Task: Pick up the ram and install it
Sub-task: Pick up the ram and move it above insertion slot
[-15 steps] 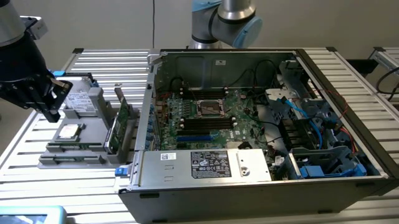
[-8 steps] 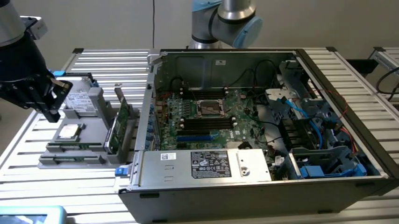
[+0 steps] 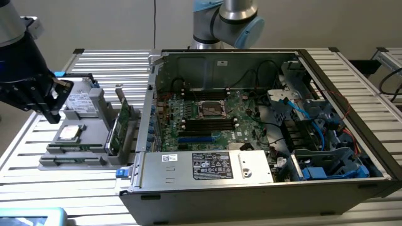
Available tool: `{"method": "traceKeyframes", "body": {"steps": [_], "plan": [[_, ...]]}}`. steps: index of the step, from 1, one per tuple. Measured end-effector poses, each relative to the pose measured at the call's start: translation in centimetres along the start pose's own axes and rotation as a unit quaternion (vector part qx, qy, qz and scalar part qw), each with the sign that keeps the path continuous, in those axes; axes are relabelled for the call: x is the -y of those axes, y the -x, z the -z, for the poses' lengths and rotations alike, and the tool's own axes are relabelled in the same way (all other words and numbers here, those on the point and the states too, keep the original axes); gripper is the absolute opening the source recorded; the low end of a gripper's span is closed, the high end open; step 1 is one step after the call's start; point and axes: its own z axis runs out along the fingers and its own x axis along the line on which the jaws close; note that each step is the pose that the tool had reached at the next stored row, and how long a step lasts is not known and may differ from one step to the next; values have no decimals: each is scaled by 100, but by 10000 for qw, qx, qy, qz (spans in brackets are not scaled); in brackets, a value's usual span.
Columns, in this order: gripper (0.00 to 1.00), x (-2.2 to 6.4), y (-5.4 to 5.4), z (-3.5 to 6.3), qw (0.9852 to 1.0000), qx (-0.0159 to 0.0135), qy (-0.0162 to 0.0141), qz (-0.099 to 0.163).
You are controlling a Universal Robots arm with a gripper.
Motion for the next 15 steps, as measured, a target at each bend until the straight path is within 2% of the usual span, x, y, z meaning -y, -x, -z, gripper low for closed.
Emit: {"method": "traceKeyframes", "body": {"steps": [4, 8, 12, 15], "plan": [[11, 0, 0, -5, 9993, 0, -8, 362], [11, 0, 0, -11, 9974, 3, -4, 724], [11, 0, 0, -17, 9941, 8, 8, 1088], [11, 0, 0, -20, 9907, 10, 17, 1359]]}}
